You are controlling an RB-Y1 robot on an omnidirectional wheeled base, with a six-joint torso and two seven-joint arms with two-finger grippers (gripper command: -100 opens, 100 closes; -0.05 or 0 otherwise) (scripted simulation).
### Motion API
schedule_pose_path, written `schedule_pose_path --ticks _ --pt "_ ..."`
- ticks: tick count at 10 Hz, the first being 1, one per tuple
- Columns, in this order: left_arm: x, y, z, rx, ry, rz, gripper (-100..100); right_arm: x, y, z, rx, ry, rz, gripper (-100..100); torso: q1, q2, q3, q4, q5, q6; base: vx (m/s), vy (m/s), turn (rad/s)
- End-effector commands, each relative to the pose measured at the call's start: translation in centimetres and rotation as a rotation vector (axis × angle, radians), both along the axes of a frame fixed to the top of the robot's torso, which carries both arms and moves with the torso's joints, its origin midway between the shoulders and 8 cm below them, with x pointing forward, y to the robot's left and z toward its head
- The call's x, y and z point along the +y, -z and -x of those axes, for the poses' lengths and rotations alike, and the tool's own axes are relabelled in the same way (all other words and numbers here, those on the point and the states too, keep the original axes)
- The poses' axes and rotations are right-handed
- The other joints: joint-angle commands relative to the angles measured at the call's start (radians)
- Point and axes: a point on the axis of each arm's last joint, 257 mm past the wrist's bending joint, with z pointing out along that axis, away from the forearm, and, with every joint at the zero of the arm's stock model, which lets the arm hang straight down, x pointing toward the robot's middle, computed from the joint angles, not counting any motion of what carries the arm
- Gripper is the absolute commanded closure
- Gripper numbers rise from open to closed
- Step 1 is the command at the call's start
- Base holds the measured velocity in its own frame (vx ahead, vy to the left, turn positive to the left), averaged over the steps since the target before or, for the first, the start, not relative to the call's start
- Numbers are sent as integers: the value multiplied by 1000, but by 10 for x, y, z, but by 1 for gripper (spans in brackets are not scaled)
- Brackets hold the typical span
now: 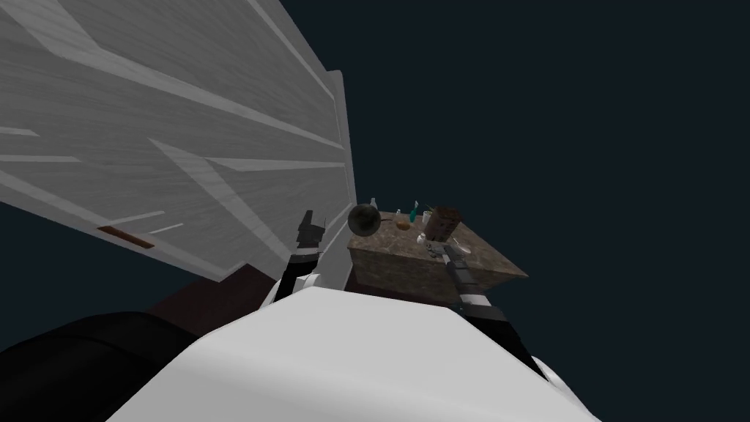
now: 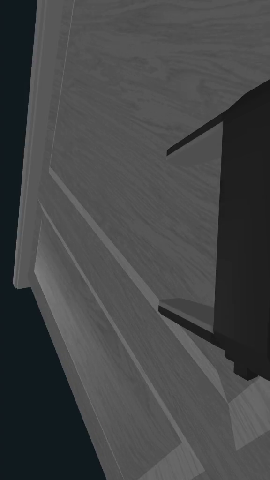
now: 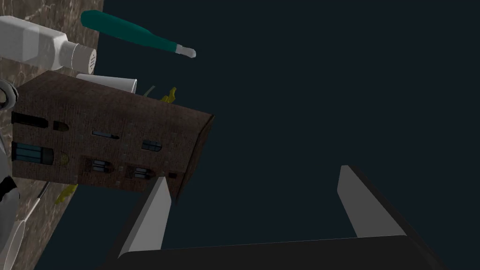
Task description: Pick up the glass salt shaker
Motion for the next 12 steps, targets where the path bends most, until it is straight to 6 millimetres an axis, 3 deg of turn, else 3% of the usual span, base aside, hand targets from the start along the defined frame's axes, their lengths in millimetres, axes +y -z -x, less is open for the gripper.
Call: schedule_pose_path --ticks 1,2,5,6,8,11,12 --pt "0 0 0 0 0 0 0 -15 18 9 68 5 24 -100 0 0 0 0 0 0 -1 -3 265" --pt "0 0 0 0 0 0 0 -15 18 9 68 3 26 -100 0 0 0 0 0 -1 1 -6 131" --pt "0 0 0 0 0 0 0 -47 61 37 238 22 81 -100 0 0 0 0 0 -1 0 -5 348" --pt "0 0 0 0 0 0 0 -46 63 39 249 12 93 -100 0 0 0 0 0 0 -1 -13 136" --pt "0 0 0 0 0 0 0 -71 91 63 373 26 133 -100 0 0 0 0 0 0 -1 -3 327" --pt "0 0 0 0 0 0 0 -83 104 77 441 24 163 -100 0 0 0 0 0 0 0 -7 218" --pt "0 0 0 0 0 0 0 -97 117 91 506 28 187 -100 0 -1 0 0 0 1 -2 -1 244"
